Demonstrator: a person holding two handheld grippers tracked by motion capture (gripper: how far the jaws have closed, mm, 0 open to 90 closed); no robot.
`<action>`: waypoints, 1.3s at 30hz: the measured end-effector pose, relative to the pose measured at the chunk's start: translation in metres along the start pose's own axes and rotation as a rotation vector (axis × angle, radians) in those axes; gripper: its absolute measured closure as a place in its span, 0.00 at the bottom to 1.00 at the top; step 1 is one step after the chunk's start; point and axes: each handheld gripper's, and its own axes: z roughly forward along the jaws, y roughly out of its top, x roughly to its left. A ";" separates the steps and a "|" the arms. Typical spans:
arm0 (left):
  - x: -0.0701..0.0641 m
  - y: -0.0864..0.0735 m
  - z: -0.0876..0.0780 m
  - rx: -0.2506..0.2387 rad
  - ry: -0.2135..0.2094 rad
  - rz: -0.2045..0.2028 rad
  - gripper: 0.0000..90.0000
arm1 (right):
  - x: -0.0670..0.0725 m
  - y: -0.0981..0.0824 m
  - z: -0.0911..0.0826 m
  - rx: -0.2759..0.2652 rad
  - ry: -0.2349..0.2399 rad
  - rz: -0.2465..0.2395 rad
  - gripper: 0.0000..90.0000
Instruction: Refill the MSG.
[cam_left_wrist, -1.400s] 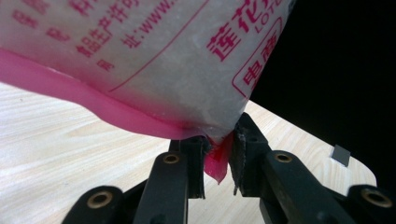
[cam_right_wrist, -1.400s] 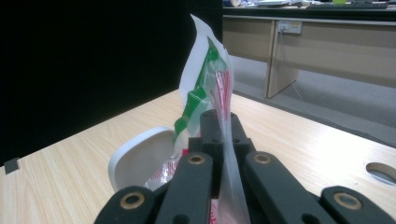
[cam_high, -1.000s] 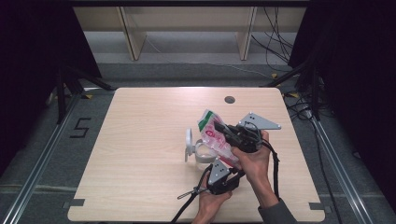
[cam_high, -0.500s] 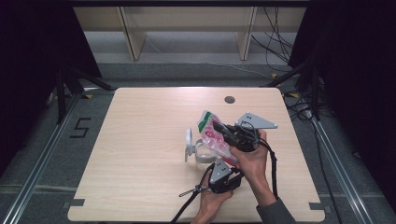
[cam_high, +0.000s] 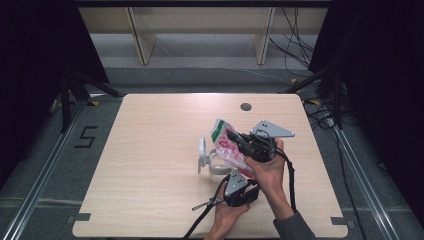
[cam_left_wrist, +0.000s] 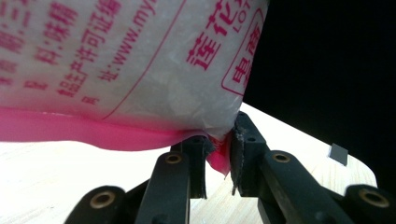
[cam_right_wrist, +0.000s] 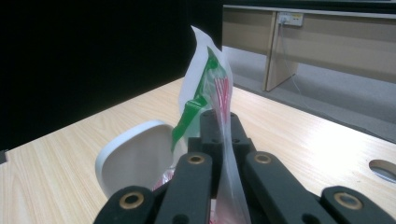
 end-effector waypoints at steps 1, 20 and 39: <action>0.000 0.000 0.000 0.005 0.002 0.001 0.86 | 0.000 0.000 0.000 -0.003 0.001 0.004 1.00; -0.001 0.000 0.002 0.000 -0.002 0.009 0.86 | 0.001 -0.001 0.003 0.013 -0.005 -0.004 1.00; -0.002 0.001 0.004 -0.018 -0.018 0.007 0.86 | 0.001 0.000 0.005 0.011 -0.009 -0.028 1.00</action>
